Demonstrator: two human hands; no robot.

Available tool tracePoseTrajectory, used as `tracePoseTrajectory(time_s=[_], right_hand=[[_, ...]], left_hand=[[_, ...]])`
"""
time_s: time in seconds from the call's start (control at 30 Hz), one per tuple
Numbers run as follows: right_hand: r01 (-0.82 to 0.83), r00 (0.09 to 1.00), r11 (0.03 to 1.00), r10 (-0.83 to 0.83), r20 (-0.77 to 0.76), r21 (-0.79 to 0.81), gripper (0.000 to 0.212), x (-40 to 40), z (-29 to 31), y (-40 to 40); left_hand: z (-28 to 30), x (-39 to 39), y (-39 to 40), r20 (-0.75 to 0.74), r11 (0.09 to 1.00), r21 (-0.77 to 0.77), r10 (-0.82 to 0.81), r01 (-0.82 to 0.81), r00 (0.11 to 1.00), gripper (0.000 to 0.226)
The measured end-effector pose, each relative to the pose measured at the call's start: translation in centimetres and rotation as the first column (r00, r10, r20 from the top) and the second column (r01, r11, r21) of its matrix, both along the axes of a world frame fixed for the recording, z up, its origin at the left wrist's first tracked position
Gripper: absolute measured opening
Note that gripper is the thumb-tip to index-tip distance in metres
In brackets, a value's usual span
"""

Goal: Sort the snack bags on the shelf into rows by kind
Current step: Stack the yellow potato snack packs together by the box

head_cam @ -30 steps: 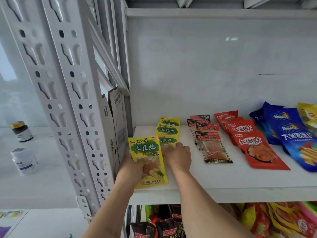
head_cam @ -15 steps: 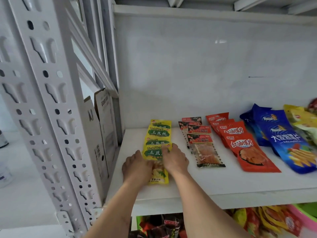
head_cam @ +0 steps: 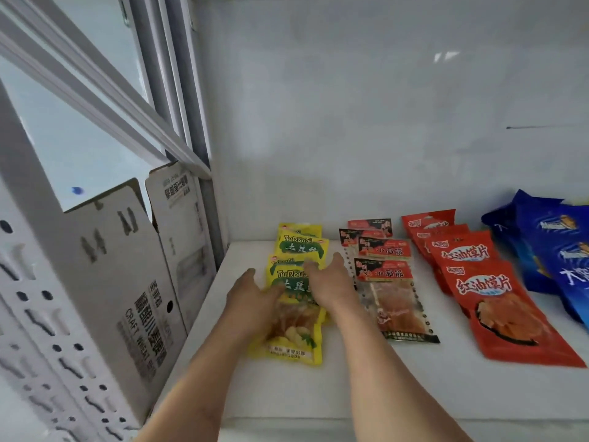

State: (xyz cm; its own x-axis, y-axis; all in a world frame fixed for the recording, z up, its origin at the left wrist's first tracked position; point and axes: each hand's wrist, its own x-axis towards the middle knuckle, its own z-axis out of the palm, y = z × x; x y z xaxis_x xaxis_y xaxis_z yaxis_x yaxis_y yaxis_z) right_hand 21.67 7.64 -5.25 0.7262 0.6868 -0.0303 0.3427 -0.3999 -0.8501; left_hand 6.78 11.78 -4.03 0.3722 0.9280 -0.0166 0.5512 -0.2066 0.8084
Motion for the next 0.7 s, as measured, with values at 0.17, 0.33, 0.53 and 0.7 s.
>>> tracePoseTrajectory(time_s=[0.17, 0.33, 0.53, 0.7], right_hand=[[-0.021, 0.999, 0.999, 0.022, -0.028, 0.048, 0.087, 1.4, 0.7, 2.3], [-0.080, 0.997, 0.997, 0.081, -0.010, 0.016, 0.088, 2.6, 1.0, 4.2], [-0.148, 0.989, 0.988, 0.149, -0.019, 0.037, 0.078, 3.6, 0.8, 5.5], [-0.185, 0.982, 0.982, 0.187, -0.040, 0.049, 0.079, 3.8, 1.1, 5.9]], left_hand=[[0.1, 1.8, 3.6, 0.071, 0.997, -0.077, -0.017, 0.023, 0.997, 0.085], [0.5, 3.8, 6.2, -0.013, 0.993, -0.073, -0.095, 0.094, 0.995, 0.086], [0.4, 5.3, 7.0, -0.075, 0.991, -0.009, -0.135, 0.135, 0.988, 0.066], [0.3, 5.6, 7.1, -0.076, 0.994, 0.004, -0.106, 0.107, 0.991, 0.064]])
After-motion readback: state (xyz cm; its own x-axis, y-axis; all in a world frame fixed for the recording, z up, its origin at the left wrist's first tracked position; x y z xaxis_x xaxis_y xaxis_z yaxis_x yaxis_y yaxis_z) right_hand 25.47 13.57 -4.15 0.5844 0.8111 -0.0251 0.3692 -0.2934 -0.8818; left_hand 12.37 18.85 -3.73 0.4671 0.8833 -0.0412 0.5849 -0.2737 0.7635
